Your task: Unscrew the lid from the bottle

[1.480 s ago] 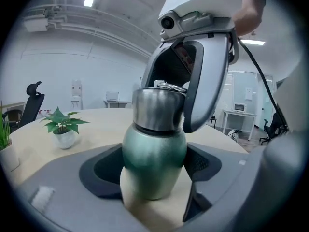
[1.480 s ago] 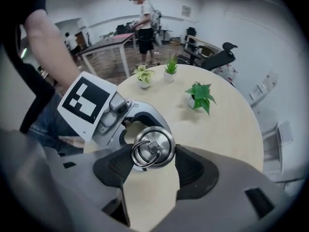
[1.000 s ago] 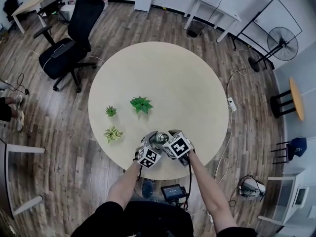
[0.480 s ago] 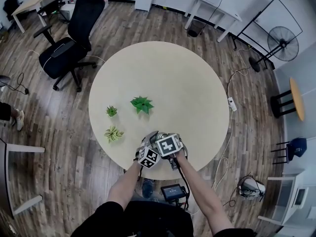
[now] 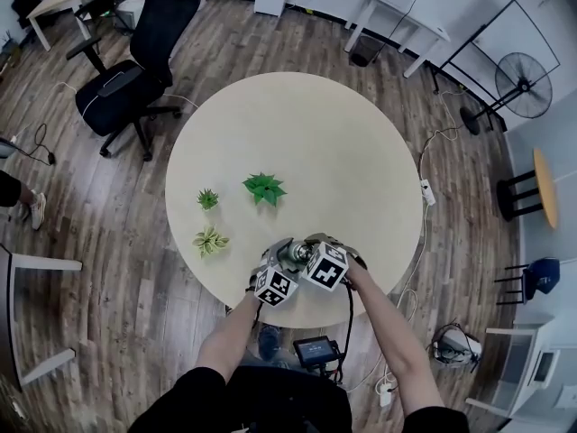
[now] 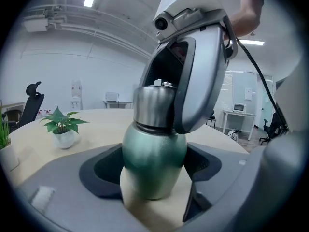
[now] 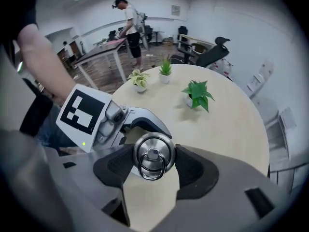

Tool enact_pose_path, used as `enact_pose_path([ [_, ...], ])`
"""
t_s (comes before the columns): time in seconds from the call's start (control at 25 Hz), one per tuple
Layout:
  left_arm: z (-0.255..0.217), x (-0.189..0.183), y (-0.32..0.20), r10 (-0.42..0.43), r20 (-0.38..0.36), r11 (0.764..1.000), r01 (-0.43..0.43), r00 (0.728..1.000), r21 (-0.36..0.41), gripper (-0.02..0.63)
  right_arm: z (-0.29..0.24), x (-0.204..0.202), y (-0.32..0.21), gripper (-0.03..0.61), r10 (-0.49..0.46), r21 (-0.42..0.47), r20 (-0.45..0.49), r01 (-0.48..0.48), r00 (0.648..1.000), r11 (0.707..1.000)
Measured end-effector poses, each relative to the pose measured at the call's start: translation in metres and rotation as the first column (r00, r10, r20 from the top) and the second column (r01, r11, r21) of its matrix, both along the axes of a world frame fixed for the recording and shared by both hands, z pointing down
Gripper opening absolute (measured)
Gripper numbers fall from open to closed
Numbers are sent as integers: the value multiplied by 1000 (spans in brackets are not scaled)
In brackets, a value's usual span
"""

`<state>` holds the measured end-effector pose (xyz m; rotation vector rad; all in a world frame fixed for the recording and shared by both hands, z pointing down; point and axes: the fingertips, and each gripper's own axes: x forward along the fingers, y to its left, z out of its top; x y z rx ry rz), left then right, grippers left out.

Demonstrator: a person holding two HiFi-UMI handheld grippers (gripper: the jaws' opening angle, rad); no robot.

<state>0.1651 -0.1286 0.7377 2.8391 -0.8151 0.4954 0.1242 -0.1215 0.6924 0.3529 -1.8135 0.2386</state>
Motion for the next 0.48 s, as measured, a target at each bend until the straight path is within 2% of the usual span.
enact_pose_path([
  [0.08,0,0,0,0,1,1000,0,1000,-1,373,1,0,2,264,-128,1,-26,128,991,992],
  [0.16,0,0,0,-1,3,1000,1,1000,-2,373,2,0,5,264,-240,-6,-48,240,970,971],
  [0.28,1,0,1,-1,6,1000,1,1000,-2,373,3,0,7,264,-319,-18,-55,318,946,948],
  [0.36,1,0,1,-1,6,1000,1,1000,0,373,4,0,5,266,-261,-20,-51,260,964,965],
  [0.48,1,1,0,0,7,1000,0,1000,1,373,-2,-4,-2,313,-66,-19,15,66,998,998],
])
